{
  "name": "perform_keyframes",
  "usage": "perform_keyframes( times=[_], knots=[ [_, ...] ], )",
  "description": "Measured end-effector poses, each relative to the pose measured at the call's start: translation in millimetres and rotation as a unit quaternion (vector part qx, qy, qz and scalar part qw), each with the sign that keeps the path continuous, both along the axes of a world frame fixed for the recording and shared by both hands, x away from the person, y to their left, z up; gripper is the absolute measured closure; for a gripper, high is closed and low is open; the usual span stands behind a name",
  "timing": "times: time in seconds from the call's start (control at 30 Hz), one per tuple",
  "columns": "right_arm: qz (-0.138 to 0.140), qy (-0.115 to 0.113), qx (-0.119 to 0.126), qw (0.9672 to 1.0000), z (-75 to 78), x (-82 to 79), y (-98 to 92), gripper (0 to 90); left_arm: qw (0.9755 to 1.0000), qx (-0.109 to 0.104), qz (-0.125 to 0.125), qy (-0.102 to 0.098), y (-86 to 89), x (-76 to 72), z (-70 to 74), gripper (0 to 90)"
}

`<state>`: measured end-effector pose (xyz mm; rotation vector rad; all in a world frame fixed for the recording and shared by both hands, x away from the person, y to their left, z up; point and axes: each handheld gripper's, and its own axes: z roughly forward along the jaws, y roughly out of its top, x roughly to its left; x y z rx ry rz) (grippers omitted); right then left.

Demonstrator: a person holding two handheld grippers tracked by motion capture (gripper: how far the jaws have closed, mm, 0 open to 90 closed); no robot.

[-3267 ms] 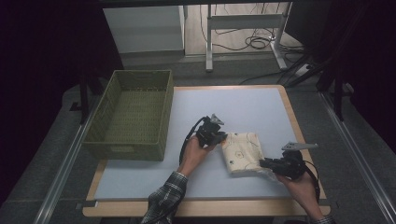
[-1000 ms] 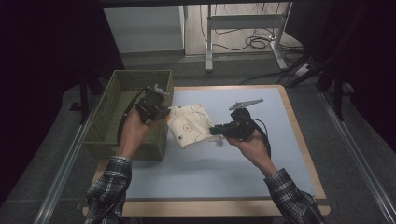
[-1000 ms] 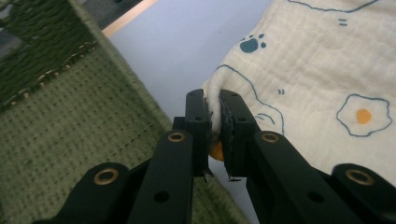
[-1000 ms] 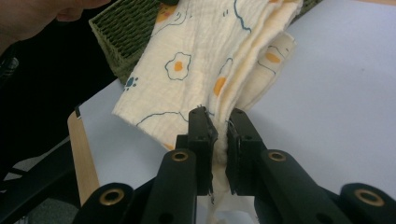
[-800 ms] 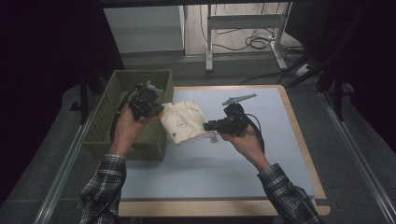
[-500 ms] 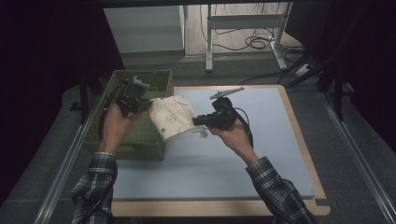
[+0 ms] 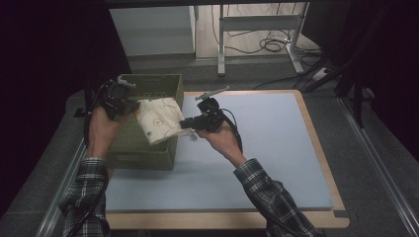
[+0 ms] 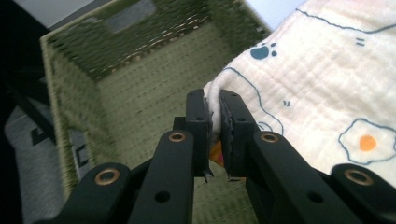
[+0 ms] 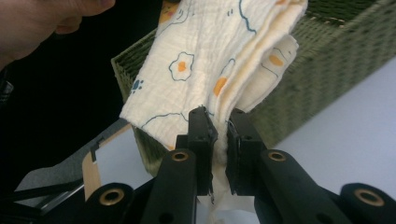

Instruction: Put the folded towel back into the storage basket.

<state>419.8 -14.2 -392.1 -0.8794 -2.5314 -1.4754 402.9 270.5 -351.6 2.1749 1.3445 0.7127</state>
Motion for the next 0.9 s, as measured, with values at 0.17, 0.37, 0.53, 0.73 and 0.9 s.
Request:
perform_keyframes(
  times=[0.17, 0.37, 0.53, 0.73, 0.9],
  knots=[
    [0.004, 0.004, -0.005, 1.0, -5.2, -0.2, 25.7, 81.2, 0.9998, 0.011, 0.015, 0.001, 13.5, 1.8, -6.3, 83.3],
    [0.006, 0.011, -0.009, 0.9999, -14.3, -1.3, 52.0, 81.1, 0.9996, 0.01, 0.026, 0.003, 26.1, 4.6, -14.7, 83.2],
    [0.005, 0.023, -0.02, 0.9995, -28.6, -2.4, 81.5, 80.9, 0.9993, 0.015, 0.033, 0.005, 35.0, 6.7, -26.1, 83.1],
    [0.002, 0.031, -0.04, 0.9987, -43.4, -4.3, 107.0, 80.8, 0.9991, 0.019, 0.037, 0.004, 40.2, 9.3, -38.3, 83.0],
    [-0.002, 0.036, -0.056, 0.9978, -51.7, -4.5, 121.2, 80.5, 0.9993, 0.012, 0.036, 0.002, 42.5, 13.3, -47.9, 82.9]
  ],
)
